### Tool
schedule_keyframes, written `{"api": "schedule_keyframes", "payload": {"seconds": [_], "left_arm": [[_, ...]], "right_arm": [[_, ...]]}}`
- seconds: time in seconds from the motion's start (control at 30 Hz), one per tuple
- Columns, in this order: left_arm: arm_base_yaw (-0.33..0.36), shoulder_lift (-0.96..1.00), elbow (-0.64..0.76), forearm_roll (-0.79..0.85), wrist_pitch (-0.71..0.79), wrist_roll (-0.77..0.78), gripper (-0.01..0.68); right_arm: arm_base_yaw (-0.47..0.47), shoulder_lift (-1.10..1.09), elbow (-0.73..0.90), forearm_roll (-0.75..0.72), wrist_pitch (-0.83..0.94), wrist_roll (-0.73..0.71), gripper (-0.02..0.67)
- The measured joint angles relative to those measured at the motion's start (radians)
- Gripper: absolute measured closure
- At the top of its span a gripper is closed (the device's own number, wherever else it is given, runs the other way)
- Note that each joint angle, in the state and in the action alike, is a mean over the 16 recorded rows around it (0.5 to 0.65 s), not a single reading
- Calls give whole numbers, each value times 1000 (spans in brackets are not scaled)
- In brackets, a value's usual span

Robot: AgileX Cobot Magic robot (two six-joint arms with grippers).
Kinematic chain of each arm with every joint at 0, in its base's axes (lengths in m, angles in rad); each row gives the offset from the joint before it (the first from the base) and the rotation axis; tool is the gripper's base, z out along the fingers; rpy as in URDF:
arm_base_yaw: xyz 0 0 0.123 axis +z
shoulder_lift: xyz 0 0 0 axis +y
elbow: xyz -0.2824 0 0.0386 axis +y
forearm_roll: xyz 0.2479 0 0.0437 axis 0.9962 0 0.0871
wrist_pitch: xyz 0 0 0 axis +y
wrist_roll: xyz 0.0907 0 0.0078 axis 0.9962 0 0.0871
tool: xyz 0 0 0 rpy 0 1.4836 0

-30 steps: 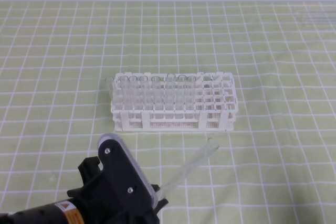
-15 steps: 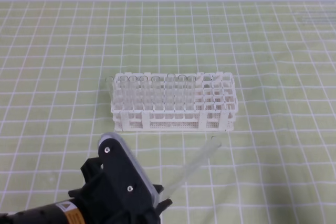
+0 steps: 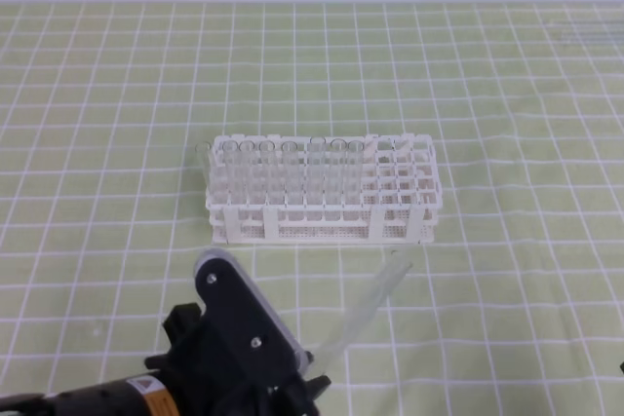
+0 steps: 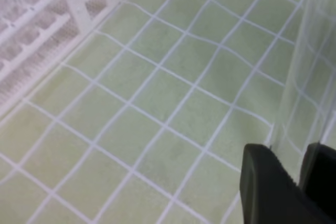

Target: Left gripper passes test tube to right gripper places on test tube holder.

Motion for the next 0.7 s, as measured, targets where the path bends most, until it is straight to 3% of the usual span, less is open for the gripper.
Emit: {"api": "schedule_keyframes", "payload": {"seconds": [0.4, 0.53, 0.7], "left_arm": [[0, 49, 0, 15, -125, -57, 538], [0, 52, 0, 19, -155, -58, 538], [0, 52, 0, 20, -185, -68, 539]], "right_arm": [[0, 144, -181, 156, 157, -374, 648], [0, 239, -263, 193, 212, -481, 592], [0, 356, -340, 230, 286, -598, 463]]}}
